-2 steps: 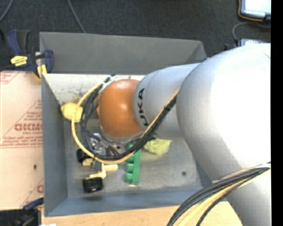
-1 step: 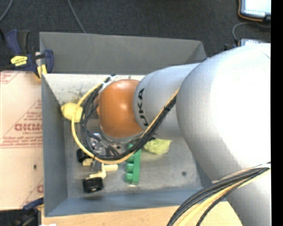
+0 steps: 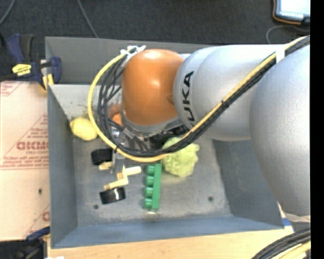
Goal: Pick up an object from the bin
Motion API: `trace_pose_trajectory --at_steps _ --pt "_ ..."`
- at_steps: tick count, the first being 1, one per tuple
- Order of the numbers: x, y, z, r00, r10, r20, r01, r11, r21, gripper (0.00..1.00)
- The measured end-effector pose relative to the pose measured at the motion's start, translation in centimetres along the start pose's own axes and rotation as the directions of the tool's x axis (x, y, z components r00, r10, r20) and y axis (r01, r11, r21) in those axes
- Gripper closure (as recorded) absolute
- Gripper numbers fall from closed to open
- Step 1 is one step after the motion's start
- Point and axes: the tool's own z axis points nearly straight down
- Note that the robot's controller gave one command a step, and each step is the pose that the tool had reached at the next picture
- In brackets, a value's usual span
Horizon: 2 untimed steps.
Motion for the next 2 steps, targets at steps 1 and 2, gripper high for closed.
trace_pose_trajectory --at_steps 1,2 --pt "0.0 0.0 0.0 1.0 0.001 0.0 -0.001 1.0 0.0 1.0" --pt "-0.4 0.1 -4.5 1.0 -0.02 -0.005 0.02 1.0 0.002 1.0"
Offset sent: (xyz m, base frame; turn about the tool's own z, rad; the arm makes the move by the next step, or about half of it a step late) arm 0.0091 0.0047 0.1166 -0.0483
